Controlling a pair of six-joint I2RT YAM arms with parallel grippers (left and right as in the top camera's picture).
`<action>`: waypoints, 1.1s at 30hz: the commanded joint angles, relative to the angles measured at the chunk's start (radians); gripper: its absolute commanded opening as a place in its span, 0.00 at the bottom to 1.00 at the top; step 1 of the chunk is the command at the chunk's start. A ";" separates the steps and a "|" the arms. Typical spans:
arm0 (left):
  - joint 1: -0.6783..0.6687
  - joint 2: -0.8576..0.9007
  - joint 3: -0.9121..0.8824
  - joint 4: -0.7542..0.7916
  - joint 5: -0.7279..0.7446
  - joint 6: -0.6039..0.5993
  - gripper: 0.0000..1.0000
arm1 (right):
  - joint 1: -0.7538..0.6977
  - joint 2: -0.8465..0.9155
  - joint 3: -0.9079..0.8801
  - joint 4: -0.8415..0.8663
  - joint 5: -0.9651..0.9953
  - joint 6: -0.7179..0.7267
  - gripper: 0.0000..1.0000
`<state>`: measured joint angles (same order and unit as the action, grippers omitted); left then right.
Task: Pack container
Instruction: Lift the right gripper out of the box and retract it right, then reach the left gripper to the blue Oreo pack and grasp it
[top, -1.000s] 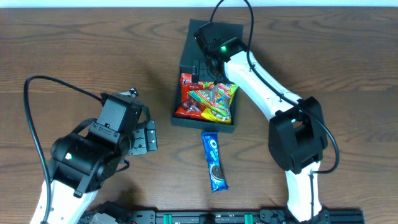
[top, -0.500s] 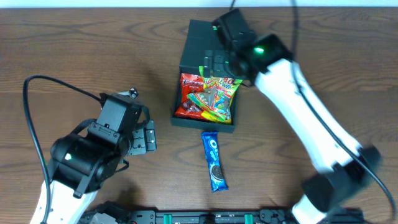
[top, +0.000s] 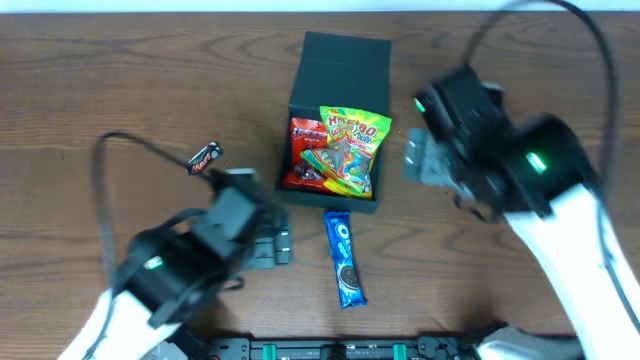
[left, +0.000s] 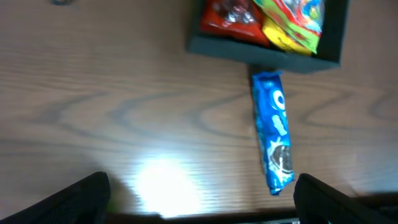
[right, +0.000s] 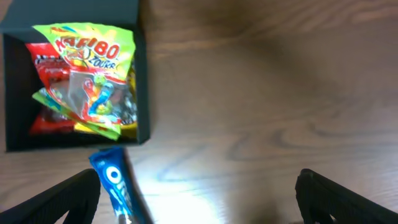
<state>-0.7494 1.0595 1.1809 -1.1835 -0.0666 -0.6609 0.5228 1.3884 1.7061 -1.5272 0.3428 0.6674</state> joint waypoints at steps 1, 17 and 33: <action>-0.057 0.074 -0.026 0.052 -0.018 -0.090 0.95 | 0.003 -0.115 -0.144 0.007 0.035 0.028 0.99; -0.204 0.565 -0.028 0.388 0.191 -0.272 0.95 | 0.003 -0.438 -0.463 0.048 0.012 0.023 0.99; -0.220 0.783 -0.028 0.449 0.158 -0.331 0.95 | 0.003 -0.438 -0.465 0.039 0.011 0.024 0.99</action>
<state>-0.9688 1.8202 1.1538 -0.7292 0.1211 -0.9726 0.5228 0.9543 1.2480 -1.4868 0.3481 0.6773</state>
